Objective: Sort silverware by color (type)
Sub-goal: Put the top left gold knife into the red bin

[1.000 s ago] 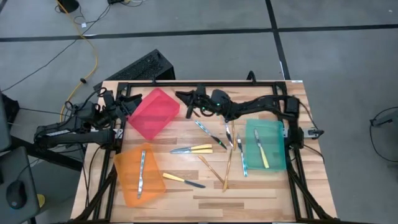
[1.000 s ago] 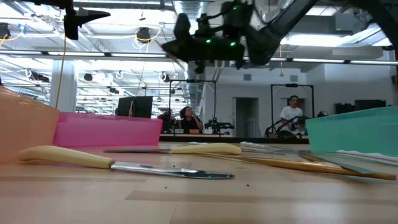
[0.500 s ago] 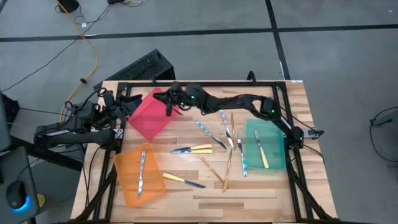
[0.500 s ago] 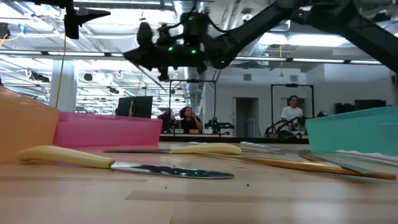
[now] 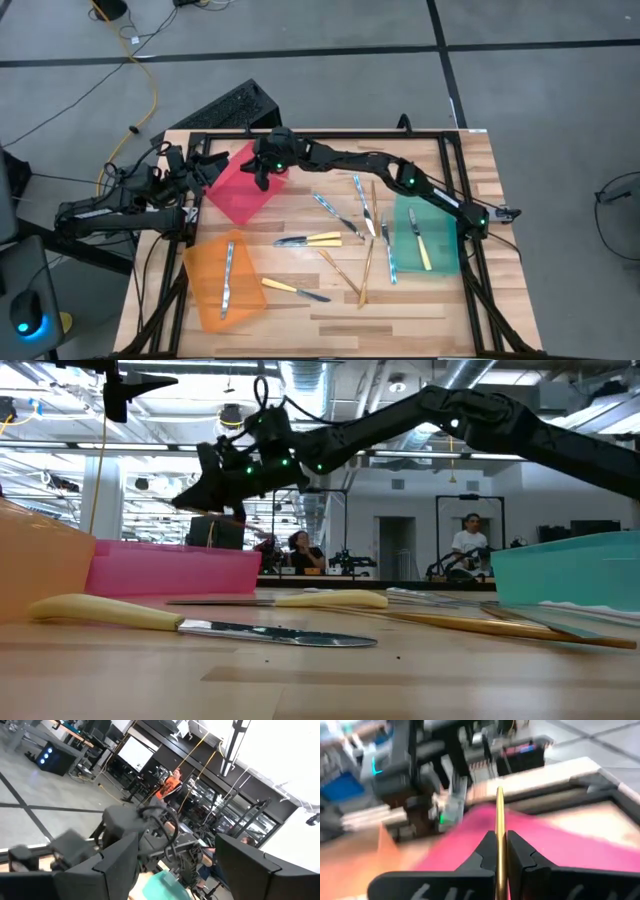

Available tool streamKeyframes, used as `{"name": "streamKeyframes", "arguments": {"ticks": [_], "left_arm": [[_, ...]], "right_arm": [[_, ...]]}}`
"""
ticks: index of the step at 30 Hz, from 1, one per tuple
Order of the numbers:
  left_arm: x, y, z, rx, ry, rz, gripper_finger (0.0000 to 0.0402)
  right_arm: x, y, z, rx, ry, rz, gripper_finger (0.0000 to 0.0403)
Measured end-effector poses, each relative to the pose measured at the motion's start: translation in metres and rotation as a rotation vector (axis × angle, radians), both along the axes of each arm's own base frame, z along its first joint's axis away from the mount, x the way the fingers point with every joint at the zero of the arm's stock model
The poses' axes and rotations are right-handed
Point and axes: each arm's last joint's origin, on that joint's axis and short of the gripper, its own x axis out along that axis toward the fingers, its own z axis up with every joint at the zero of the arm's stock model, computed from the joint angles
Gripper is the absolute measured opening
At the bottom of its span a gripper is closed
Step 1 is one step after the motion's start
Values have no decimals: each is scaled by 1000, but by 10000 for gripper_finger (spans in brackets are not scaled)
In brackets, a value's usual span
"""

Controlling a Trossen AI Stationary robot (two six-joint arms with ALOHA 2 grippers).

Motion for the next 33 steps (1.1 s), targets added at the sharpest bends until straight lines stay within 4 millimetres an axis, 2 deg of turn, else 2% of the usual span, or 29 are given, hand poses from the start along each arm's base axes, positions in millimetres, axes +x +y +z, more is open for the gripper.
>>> {"name": "streamKeyframes", "arguments": {"ticks": [13, 18, 26, 33], "left_arm": [[0, 0, -1, 6, 16, 6, 247], [0, 0, -1, 11, 19, 10, 247], [0, 1, -1, 9, 20, 34, 247], [0, 1, -1, 9, 21, 33, 247]], "right_arm": [[-6, -1, -11, -42, 144, -30, 23], [-8, 5, -20, -87, 241, -47, 23], [-8, 10, -23, -119, 280, -52, 25], [-6, 15, -22, -152, 289, -101, 96]]}}
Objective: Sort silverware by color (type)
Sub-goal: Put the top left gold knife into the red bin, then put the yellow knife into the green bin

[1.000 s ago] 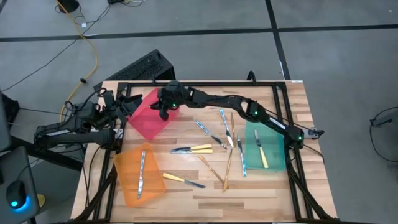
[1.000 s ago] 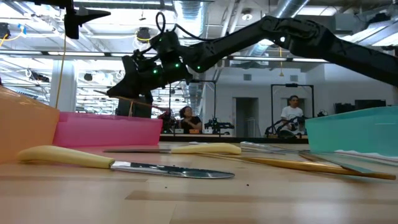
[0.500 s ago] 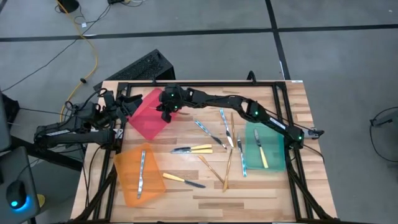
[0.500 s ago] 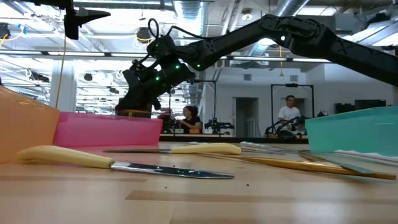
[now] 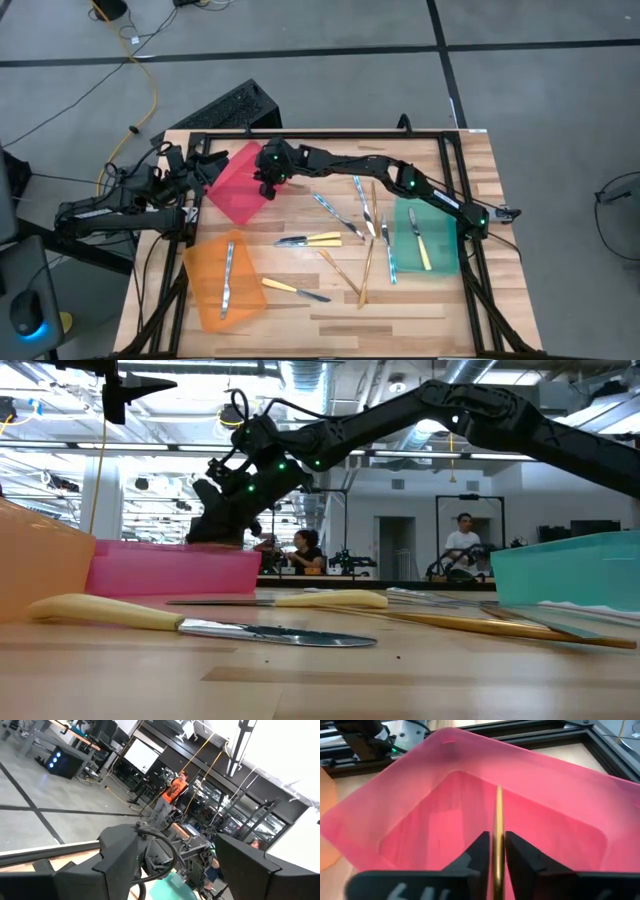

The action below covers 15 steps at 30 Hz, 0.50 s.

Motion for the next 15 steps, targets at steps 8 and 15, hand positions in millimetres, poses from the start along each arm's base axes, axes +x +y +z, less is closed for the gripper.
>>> {"name": "streamKeyframes", "arguments": {"ticks": [8, 15], "left_arm": [[0, 0, -1, -1, 8, 0, 247], [0, 0, -1, -2, 7, 0, 247]], "right_arm": [[0, 0, 0, 1, 2, -1, 154], [-2, -5, 16, -5, -38, -12, 165]]}}
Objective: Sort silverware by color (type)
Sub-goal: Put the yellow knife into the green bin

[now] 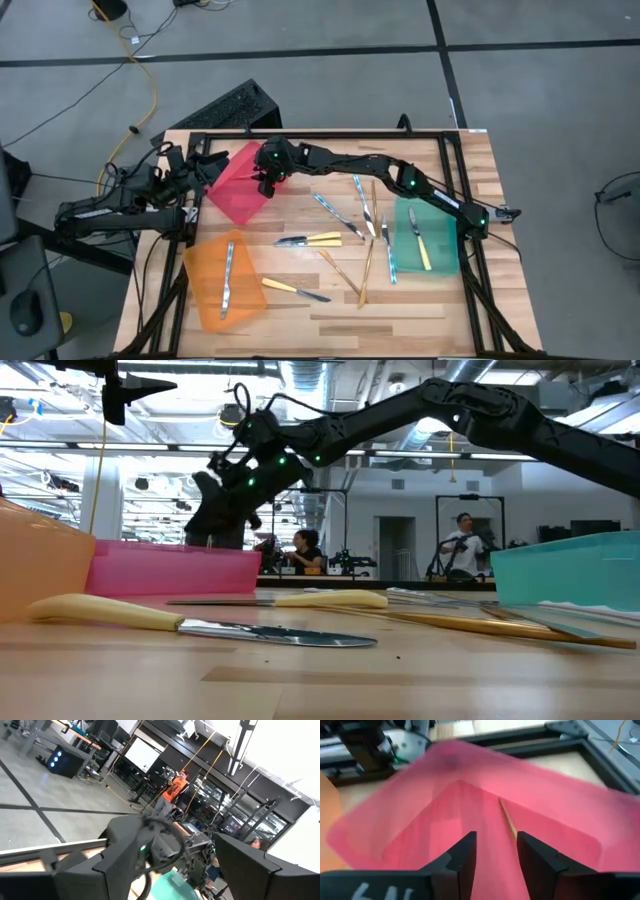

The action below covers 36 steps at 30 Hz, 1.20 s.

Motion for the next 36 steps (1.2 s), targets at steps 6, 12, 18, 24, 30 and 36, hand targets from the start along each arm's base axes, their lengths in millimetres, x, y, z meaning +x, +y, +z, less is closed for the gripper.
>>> {"name": "streamKeyframes", "arguments": {"ticks": [6, 12, 18, 24, 30, 36], "left_arm": [[0, 0, 0, 0, 1, 0, 247], [0, 0, -3, -4, 36, -6, 247], [1, 0, -10, -15, 105, -9, 247], [1, 0, -11, -26, 105, -10, 247], [1, 0, -11, -22, 107, -21, 247], [1, -1, -10, -15, 109, -30, 247]], "right_arm": [[-15, 5, 40, -46, 40, 32, 159], [-55, 15, 96, -25, 190, 29, 154], [-114, 25, 150, 71, 377, -52, 152], [-166, 37, 196, 99, 453, -101, 152], [-214, 57, 228, 93, 550, -103, 152], [-250, 92, 250, 80, 576, -162, 152]]}}
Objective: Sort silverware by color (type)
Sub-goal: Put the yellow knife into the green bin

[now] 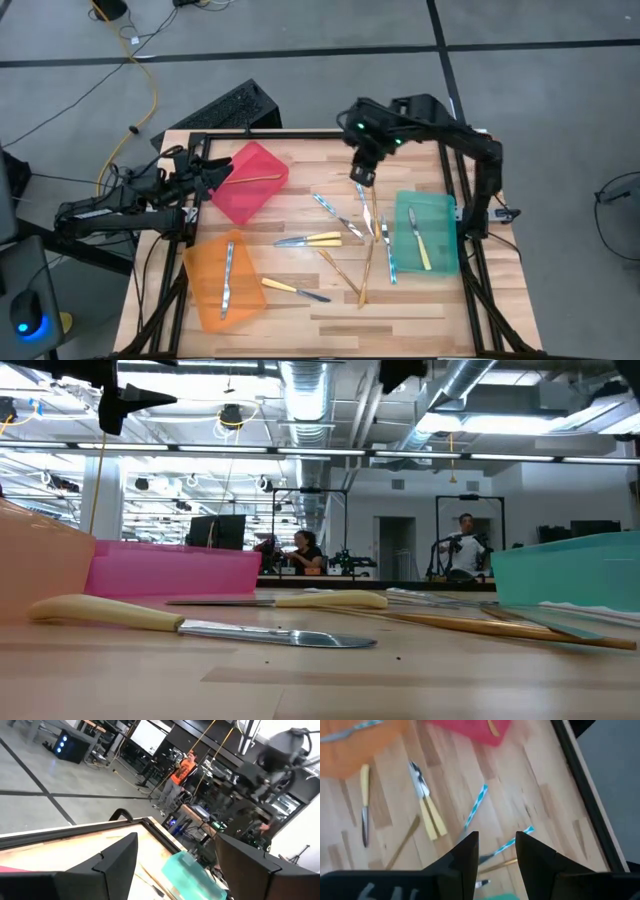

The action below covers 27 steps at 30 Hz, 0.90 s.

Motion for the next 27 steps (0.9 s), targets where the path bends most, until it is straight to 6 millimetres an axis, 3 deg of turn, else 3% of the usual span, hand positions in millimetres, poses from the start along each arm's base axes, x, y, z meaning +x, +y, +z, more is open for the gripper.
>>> {"name": "streamKeyframes", "arguments": {"ticks": [4, 7, 13, 20, 24, 27], "left_arm": [[0, 0, 0, 2, 1, -13, 247], [0, -1, 0, 6, 3, -33, 247], [0, -1, 0, 7, -1, -32, 247], [0, -1, 1, -5, -13, -32, 247], [0, -1, 1, -11, -16, -32, 247], [0, -1, 1, -14, -17, -28, 247]], "right_arm": [[-25, 31, 6, -15, -2, 23, 152], [-42, 57, -4, -39, 3, -5, 152], [-62, 109, -53, -66, -107, -74, 152], [-38, 159, -143, -85, -372, 59, 152], [-9, 171, -189, -115, -518, 117, 152], [10, 169, -215, -182, -522, 153, 152]]}}
